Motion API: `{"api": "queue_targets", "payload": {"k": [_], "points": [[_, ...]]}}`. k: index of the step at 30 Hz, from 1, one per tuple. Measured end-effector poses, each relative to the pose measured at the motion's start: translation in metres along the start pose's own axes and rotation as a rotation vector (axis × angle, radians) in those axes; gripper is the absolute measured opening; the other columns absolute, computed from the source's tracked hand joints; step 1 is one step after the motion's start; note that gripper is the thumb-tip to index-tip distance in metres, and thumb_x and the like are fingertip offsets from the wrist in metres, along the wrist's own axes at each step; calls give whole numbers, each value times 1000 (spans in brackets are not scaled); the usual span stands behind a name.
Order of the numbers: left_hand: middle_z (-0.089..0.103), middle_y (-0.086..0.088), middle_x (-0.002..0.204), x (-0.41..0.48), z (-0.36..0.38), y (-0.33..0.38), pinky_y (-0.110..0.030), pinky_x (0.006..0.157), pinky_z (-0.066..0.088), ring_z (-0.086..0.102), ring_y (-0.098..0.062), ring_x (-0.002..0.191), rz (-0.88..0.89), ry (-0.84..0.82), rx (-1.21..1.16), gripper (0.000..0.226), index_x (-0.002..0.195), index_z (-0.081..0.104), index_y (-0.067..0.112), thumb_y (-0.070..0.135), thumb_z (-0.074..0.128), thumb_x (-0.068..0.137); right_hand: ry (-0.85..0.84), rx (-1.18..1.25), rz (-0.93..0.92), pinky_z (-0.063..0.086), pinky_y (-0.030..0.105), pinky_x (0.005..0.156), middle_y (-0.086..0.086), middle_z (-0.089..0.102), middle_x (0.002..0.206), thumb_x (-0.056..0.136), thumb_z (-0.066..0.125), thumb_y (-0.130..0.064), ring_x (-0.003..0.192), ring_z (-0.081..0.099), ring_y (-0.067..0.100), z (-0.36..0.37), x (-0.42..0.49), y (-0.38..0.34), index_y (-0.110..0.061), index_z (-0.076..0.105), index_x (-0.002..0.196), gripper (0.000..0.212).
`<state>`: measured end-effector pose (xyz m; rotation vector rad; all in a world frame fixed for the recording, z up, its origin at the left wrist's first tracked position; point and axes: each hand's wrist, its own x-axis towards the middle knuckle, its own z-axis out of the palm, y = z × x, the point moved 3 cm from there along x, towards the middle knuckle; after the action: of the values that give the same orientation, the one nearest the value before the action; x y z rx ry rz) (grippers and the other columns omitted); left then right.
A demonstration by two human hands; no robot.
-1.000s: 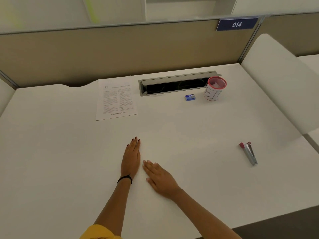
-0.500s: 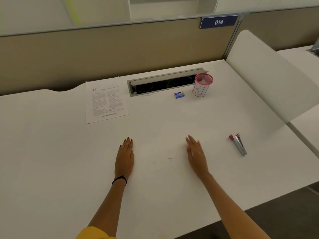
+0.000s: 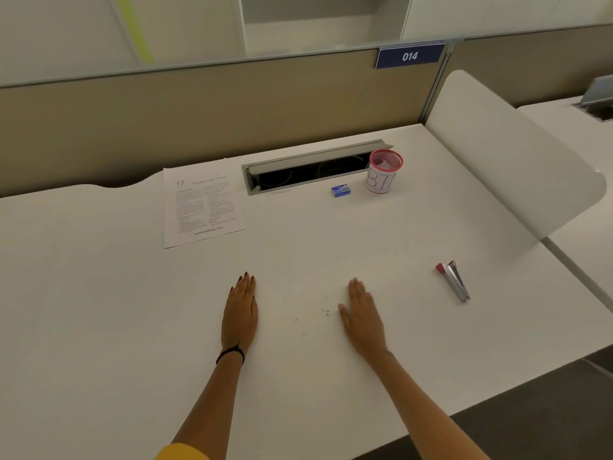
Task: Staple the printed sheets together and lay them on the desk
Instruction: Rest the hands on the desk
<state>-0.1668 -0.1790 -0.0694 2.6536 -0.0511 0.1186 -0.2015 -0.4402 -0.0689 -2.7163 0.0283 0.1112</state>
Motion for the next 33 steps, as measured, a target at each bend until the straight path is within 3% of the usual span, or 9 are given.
{"api": "queue_targets", "payload": {"k": [3,6,8,13,16,19,22,27,33], "points": [[24,-7,151,-1,0,0,-31,116,10,18,-19,141,3,0,-3,47,142,26,6,3,32,95,-65,-30,-137,-4,19,113,12,34,148,96,5,-50,136,32,25,20,-7,-39,0,29,141,71],[24,-7,151,0,0,0,-31,116,10,19,-20,141,4,4,-3,47,141,26,6,3,33,95,-97,-13,-309,3,27,119,0,6,155,91,-1,-55,144,8,14,31,-22,-69,-11,8,147,72],[25,-8,151,1,1,-1,-32,116,11,20,-21,141,2,7,-6,47,141,27,5,3,33,95,-126,87,-347,4,24,119,-8,-5,154,88,-1,-57,143,-4,5,32,-28,-74,-17,0,147,72],[24,-8,151,0,1,-1,-31,116,10,19,-20,141,-5,5,-22,47,142,25,6,3,32,95,66,217,-84,-8,9,113,-5,-4,155,91,5,-55,142,-6,3,12,-31,-45,-12,1,147,70],[25,-8,151,0,0,-1,-32,116,11,20,-20,141,3,5,-12,48,141,26,5,2,33,95,75,79,-24,-17,14,112,3,-7,154,88,-7,-58,144,-5,12,7,-37,-25,-5,-2,145,78],[25,-8,151,-1,0,0,-31,116,10,20,-21,141,9,5,-8,47,142,25,6,3,33,95,29,-66,13,-20,21,113,13,-2,155,91,-2,-58,144,-6,20,12,-51,-15,0,3,145,79],[25,-8,151,-4,-1,-1,-31,116,11,19,-20,141,17,4,-9,47,142,25,6,3,33,95,-17,-153,18,-19,28,114,16,2,155,94,8,-58,143,-13,19,20,-67,-17,1,4,146,79],[25,-8,151,-6,-1,-2,-31,115,11,20,-21,141,29,3,6,47,141,26,6,4,33,95,-77,-197,-22,-11,36,115,16,5,155,92,14,-62,143,-9,22,35,-78,-38,2,8,146,84],[25,-8,151,-9,-1,-3,-31,115,10,20,-20,141,38,-15,18,47,142,25,6,4,34,95,-146,-197,-59,-3,37,114,16,15,153,92,17,-63,142,-2,24,48,-65,-74,4,20,143,84]]}}
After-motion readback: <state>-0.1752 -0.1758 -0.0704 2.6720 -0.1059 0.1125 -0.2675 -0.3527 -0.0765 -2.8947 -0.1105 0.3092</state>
